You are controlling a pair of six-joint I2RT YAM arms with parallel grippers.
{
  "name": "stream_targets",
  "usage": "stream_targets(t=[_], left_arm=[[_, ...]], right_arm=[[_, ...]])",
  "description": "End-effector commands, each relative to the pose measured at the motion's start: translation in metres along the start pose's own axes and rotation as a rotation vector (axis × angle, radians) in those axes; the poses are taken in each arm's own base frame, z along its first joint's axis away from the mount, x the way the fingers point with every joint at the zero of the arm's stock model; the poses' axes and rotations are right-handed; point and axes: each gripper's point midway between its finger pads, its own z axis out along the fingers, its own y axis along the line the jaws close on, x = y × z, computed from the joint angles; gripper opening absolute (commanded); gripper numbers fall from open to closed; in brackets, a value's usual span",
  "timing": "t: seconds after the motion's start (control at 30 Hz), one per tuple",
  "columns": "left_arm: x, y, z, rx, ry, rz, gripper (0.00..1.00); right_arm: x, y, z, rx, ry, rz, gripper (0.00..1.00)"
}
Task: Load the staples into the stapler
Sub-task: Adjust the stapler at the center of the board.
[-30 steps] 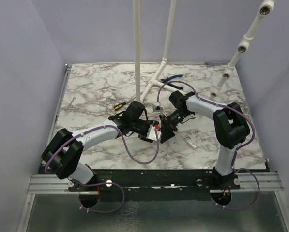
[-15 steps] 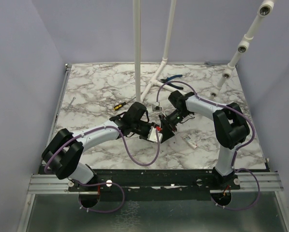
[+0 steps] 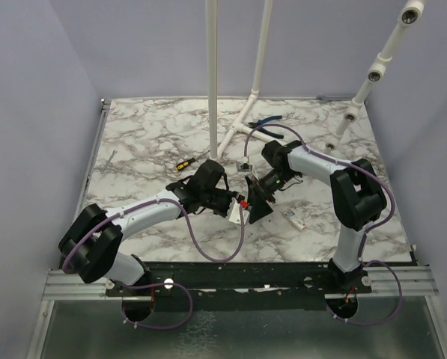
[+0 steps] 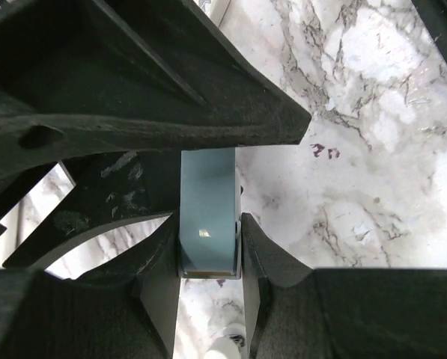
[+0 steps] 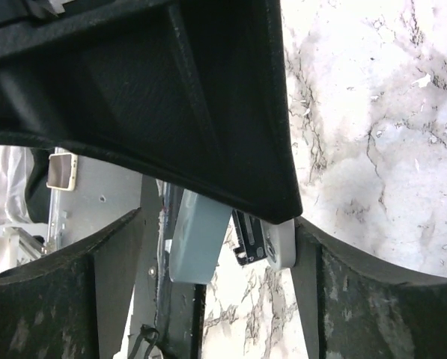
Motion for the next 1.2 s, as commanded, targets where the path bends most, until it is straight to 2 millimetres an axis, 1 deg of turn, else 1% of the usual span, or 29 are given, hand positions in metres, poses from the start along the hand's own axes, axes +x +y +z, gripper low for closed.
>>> stream_targets(t=[0.0, 0.13, 0.23, 0.33, 0.4, 0.5, 0.6, 0.77, 1.07, 1.13, 1.17], left_arm=[[-0.006, 0.025, -0.011, -0.084, 0.032, 0.116, 0.0], [-0.008, 0.032, -0.015, -0.119, 0.042, 0.14, 0.0], [-0.01, 0.041, -0.016, -0.175, 0.044, 0.154, 0.0], [-0.01, 0.042, -0.017, -0.193, 0.051, 0.159, 0.0], [-0.01, 0.046, -0.018, -0.216, 0.055, 0.187, 0.0], [-0.008, 0.043, -0.017, -0.211, 0.06, 0.203, 0.0], [-0.011, 0.037, -0.014, -0.191, 0.036, 0.198, 0.0], [-0.016, 0.027, -0.009, -0.144, -0.006, 0.173, 0.0], [-0.015, 0.022, -0.003, -0.115, -0.023, 0.146, 0.0], [-0.014, 0.02, -0.003, -0.11, -0.022, 0.146, 0.0], [-0.013, 0.018, -0.002, -0.106, -0.022, 0.145, 0.0]], right_arm=[[-0.01, 0.02, 0.0, -0.095, -0.037, 0.029, 0.8], [-0.013, 0.019, 0.001, -0.119, -0.045, 0.062, 0.81], [-0.017, 0.016, 0.003, -0.135, -0.055, 0.089, 0.8], [-0.018, 0.013, 0.005, -0.154, -0.058, 0.114, 0.78], [-0.017, 0.013, 0.006, -0.166, -0.055, 0.131, 0.76], [-0.017, 0.012, 0.008, -0.176, -0.05, 0.137, 0.74], [-0.019, 0.013, 0.009, -0.179, -0.049, 0.135, 0.73], [-0.017, 0.013, 0.01, -0.181, -0.046, 0.143, 0.74], [-0.018, 0.015, 0.011, -0.186, -0.047, 0.136, 0.74], [-0.018, 0.015, 0.011, -0.187, -0.046, 0.14, 0.72], [-0.018, 0.015, 0.011, -0.187, -0.047, 0.138, 0.67]])
